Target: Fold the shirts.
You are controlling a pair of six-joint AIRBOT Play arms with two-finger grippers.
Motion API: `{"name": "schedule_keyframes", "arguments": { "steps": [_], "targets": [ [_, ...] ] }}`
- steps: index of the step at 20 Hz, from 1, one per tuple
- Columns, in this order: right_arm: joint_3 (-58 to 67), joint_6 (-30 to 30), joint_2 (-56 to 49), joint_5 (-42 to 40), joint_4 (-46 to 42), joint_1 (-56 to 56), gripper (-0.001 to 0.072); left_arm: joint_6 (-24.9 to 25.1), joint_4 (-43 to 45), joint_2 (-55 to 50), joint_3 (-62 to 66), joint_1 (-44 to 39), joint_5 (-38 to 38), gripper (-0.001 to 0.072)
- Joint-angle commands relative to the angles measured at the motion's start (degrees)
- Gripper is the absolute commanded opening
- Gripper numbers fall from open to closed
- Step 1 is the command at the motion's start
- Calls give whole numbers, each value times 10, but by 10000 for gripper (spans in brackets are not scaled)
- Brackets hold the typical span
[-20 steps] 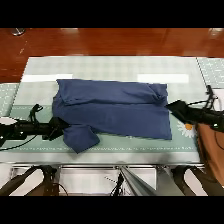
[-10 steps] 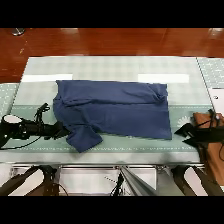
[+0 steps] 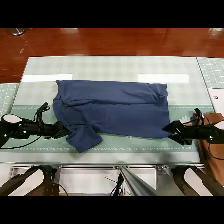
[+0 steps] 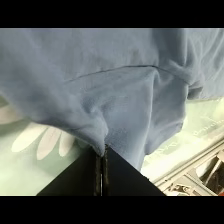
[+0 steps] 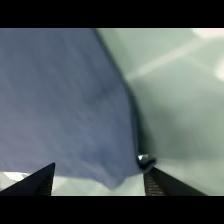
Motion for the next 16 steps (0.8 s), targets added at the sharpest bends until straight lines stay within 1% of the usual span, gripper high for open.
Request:
{"name": "schedule_keyframes", "arguments": {
  "steps": [1, 2, 3, 4, 5, 7, 8, 10, 13, 15, 16],
  "targets": [
    [1, -23, -42, -76, 70, 39, 624, -5, 0, 0, 0, 0, 2, 23],
    [8, -26, -57, -77, 70, 62, 501, -5, 0, 0, 1, 0, 3, 23],
    [20, -43, -71, -65, 69, 76, 173, -5, 0, 0, 2, 0, 1, 23],
    [37, -71, -79, -42, 69, 85, 30, -4, 1, 0, 12, 2, -12, 23],
    [60, -86, -80, -19, 60, 86, 31, -3, 1, 0, 31, 11, -32, 24],
    [119, -70, -80, -3, 24, 80, 30, -4, 0, 0, 82, 37, -63, 24],
    [152, -61, -80, -5, 14, 79, 30, -17, 0, 0, 111, 51, -66, 24],
    [212, -49, -83, -16, 8, 79, 30, -49, 0, -9, 168, 59, -37, 24],
    [290, -50, -120, -22, 32, 92, 30, -66, -2, -47, 249, 21, 25, 23],
    [333, -45, -165, -31, 40, 99, 30, -86, -2, -104, 322, -15, 39, 23],
    [352, -46, -189, -38, 61, 98, 30, -97, -2, -137, 361, -28, 39, 23]
  ]
}}
